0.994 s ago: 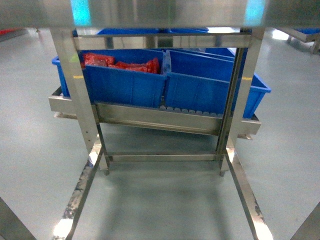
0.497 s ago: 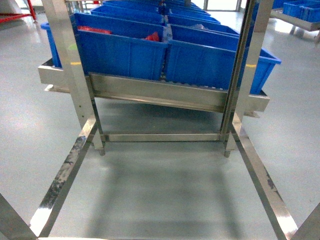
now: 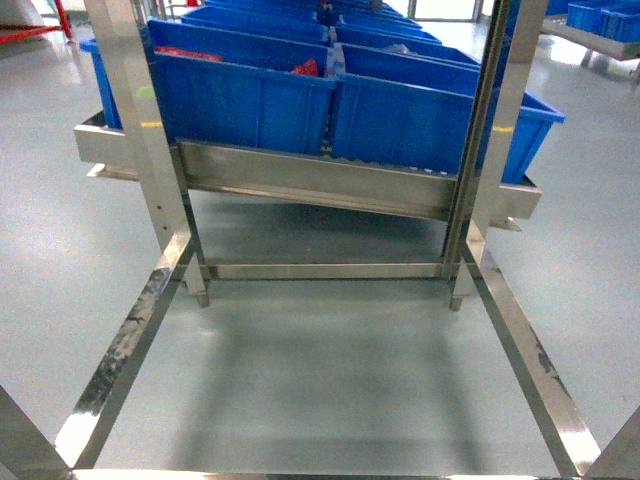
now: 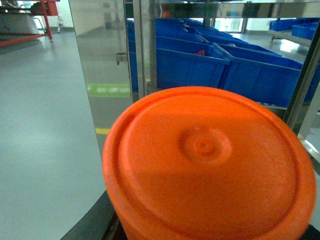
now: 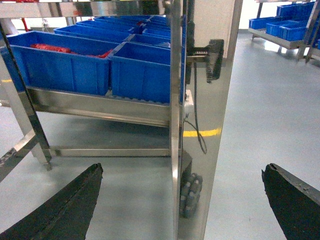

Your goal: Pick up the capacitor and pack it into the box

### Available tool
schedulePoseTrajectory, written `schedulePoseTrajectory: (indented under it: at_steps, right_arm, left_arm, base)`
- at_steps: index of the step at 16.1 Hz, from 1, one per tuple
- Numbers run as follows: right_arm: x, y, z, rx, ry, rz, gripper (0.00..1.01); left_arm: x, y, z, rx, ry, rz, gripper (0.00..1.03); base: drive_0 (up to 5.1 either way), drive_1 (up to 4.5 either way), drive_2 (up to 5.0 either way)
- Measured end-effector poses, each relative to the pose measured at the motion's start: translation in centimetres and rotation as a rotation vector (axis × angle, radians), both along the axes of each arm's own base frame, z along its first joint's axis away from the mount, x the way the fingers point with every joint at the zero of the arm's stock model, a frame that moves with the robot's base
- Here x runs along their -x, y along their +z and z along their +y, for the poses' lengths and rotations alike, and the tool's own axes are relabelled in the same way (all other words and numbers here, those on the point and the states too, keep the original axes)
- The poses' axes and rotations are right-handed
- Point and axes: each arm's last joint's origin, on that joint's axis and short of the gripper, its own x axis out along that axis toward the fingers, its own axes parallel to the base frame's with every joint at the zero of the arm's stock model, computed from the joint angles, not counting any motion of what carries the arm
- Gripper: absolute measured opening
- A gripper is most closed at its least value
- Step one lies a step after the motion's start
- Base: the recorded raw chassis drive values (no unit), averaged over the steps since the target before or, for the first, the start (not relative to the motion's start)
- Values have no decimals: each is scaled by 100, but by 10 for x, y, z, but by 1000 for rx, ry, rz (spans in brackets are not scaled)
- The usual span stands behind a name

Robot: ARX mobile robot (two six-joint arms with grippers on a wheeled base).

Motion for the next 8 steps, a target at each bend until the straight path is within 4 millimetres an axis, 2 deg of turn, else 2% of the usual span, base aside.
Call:
schedulePoseTrajectory:
  at_steps: [8]
  right_arm:
    - [0, 0, 0, 0, -1, -2, 98]
  left_arm:
    - [0, 0, 0, 0, -1, 1, 44]
  base:
    - [0, 0, 0]
